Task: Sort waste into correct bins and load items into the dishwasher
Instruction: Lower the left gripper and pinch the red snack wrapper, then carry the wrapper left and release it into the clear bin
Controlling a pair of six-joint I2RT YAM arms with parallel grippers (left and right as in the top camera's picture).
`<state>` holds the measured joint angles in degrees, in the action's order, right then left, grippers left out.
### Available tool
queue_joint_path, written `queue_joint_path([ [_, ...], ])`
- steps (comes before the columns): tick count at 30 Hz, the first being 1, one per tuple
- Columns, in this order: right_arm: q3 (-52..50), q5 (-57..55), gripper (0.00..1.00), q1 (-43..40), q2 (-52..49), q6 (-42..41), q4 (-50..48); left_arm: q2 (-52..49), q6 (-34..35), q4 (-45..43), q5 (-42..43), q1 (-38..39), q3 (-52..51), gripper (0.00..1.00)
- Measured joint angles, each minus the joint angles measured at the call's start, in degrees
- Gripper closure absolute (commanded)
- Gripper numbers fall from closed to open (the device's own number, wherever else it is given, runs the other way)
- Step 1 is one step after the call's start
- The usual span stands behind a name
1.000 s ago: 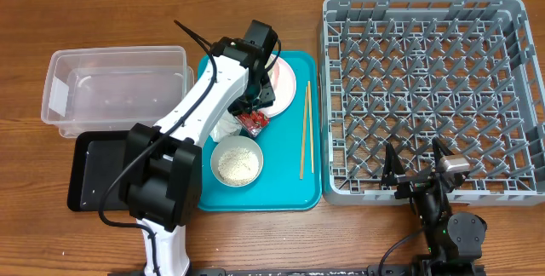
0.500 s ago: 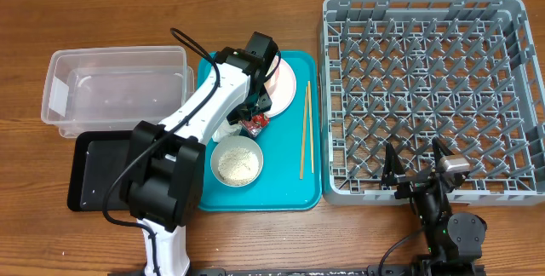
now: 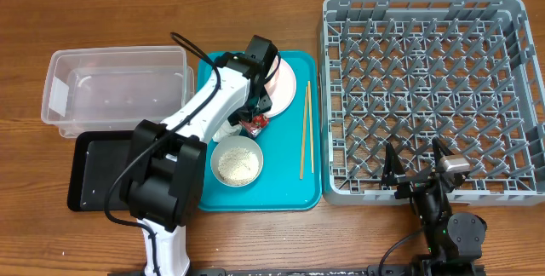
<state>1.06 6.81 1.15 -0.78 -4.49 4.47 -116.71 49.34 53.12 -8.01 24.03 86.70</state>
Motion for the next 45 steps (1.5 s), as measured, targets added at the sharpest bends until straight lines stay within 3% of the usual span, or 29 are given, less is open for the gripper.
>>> queue_joint_path([
  [3,0.00,0.00,0.00,0.00,0.00,0.02,0.02,0.00,0.07,-0.02,0.00,0.00,-0.55,0.55],
  [7,0.00,0.02,0.00,0.00,0.00,0.00,0.02,0.00,0.07,-0.68,0.00,0.00,-0.66,0.51],
  [18,0.00,0.02,0.00,0.00,0.00,0.04,-0.02,0.00,0.26,-0.87,-0.02,0.00,-0.79,0.85],
  [24,0.00,0.00,0.00,0.00,0.00,0.02,0.00,0.00,0.28,-0.87,-0.02,0.00,-0.81,0.96],
  [33,0.00,0.00,0.00,0.00,0.00,0.00,0.02,0.00,0.02,3.13,-0.02,0.00,0.90,0.96],
  [45,0.00,0.00,0.00,0.02,0.00,0.02,0.00,0.00,-4.17,14.08,-1.03,-0.02,14.03,0.96],
])
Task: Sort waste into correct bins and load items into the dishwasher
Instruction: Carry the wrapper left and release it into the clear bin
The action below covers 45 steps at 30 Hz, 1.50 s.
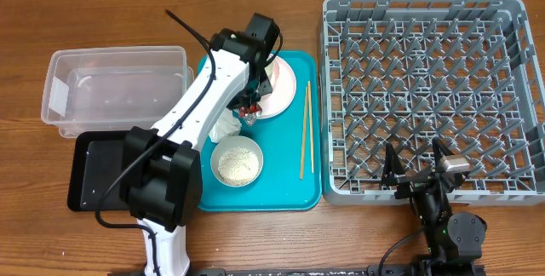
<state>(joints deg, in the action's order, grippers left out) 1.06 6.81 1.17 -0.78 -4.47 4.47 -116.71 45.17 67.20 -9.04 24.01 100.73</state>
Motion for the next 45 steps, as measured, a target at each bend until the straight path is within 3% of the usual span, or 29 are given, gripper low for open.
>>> queue_joint_path([
  [6,0.00,0.02,0.00,-0.02,0.00,0.00,-0.02,0.00,-1.88,7.72,-3.02,-1.75,6.71,0.96],
  [11,0.00,0.00,0.00,0.00,0.00,0.00,-0.02,-0.07,-2.32,13.88,-5.64,-7.65,13.14,0.96],
  [26,0.00,0.00,0.00,-0.02,0.00,0.00,0.02,-0.11,-2.32,16.59,-7.96,-29.24,15.10,0.96],
  [38,0.00,0.00,0.00,-0.02,0.00,0.00,-0.02,-0.11,-2.29,7.34,-8.15,-32.52,11.32,0.94],
  [45,0.00,0.00,0.00,-0.02,0.00,0.00,0.00,-0.26,-2.34,-0.59,-8.15,-32.52,4.70,0.85],
])
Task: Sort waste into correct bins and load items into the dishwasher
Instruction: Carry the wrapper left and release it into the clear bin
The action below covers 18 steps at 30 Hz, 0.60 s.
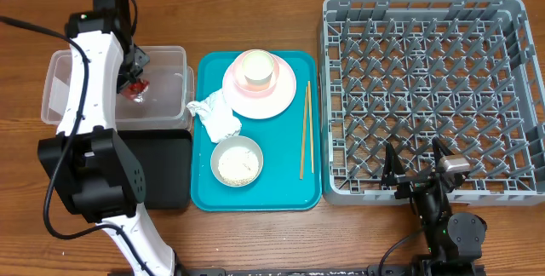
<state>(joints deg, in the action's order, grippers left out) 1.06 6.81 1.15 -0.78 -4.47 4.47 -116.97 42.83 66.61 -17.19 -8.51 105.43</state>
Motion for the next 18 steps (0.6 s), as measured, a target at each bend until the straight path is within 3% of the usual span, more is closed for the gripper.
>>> queue_joint_path([
  [8,0.00,0.00,0.00,0.00,0.00,0.02,0.02,-0.35,0.02,-5.16,0.00,0.00,-4.11,0.80],
  [12,0.00,0.02,0.00,0.02,0.00,0.00,0.00,-0.37,-1.27,-4.20,0.09,0.00,-4.07,0.94],
  [18,0.00,0.02,0.00,0.00,0.00,0.00,0.02,-0.35,-5.60,5.38,5.03,0.00,1.53,0.96],
])
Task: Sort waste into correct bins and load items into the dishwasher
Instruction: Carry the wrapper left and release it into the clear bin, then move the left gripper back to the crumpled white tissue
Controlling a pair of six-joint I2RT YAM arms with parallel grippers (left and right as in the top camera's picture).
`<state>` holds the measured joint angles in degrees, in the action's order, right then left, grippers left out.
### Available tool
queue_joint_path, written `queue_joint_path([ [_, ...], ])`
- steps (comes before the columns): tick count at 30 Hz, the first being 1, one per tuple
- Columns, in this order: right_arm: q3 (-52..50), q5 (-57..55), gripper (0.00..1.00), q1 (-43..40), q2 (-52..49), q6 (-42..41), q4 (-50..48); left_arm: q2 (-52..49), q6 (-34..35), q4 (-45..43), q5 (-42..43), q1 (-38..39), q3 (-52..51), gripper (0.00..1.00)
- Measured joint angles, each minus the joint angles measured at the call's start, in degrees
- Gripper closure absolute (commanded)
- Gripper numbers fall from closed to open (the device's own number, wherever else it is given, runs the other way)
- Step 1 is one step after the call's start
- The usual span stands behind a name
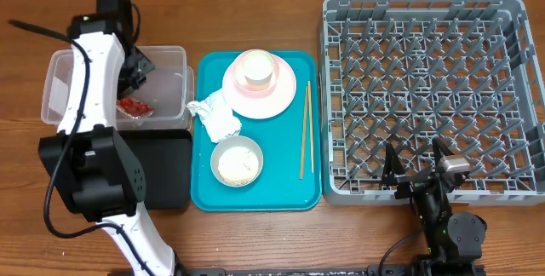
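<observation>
My left gripper [136, 69] hangs open over the clear plastic bin [166, 54] at the left. A small red wrapper [133, 106] lies on the bin's floor just below it. On the teal tray [289, 186] sit a crumpled white napkin [215, 114], a bowl of rice [237, 162], a pink plate [285, 89] with a cup [256, 67] on it, and a pair of chopsticks [305, 129]. The grey dishwasher rack [430, 89] stands at the right. My right gripper [417, 163] rests open at the rack's front edge.
A black bin [166, 169] lies in front of the clear one, partly under my left arm. The table is brown wood.
My left gripper opened and the red wrapper that it held now lies on the floor of the clear bin. The right arm has not moved.
My left gripper was down on the teal tray at the red wrapper beside the plate. Then it held the wrapper just above the tray. Later it was over the clear bin with the wrapper, and now the wrapper lies in that bin.
</observation>
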<state>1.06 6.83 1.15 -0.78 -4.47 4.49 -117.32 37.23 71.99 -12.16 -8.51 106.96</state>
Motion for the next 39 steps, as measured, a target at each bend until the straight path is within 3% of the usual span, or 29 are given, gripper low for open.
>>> queue_joint_path([
  [9,0.00,0.00,0.00,0.00,0.00,0.00,0.00,1.03,-12.94,8.98,26.62,0.28,3.10,0.96],
  [15,0.00,-0.02,0.00,0.00,0.00,0.00,-0.02,1.05,-16.52,13.88,32.24,2.03,3.13,0.96],
  [24,0.00,0.00,0.00,0.00,0.00,0.00,-0.02,1.05,-18.01,17.84,29.66,12.13,3.13,0.96],
  [26,0.00,-0.02,0.00,0.00,0.00,0.02,-0.04,1.05,-17.97,18.14,27.41,15.10,3.13,0.91],
  [29,0.00,0.00,0.00,0.00,0.00,-0.02,-0.02,1.05,-17.44,18.21,23.41,19.23,3.13,0.73],
  [30,0.00,-0.02,0.00,0.00,0.00,-0.02,-0.02,1.05,-16.59,18.21,21.73,20.65,3.13,0.59],
  [33,0.00,-0.02,0.00,0.02,0.00,0.00,0.00,1.05,-13.75,18.03,17.03,24.15,3.10,0.33],
  [38,0.00,0.00,0.00,0.00,0.00,0.00,-0.02,1.05,-8.11,17.77,9.49,27.63,1.92,0.35],
  [39,0.00,-0.02,0.00,0.00,0.00,-0.02,-0.02,1.05,-7.30,17.35,8.37,27.96,1.40,0.41],
])
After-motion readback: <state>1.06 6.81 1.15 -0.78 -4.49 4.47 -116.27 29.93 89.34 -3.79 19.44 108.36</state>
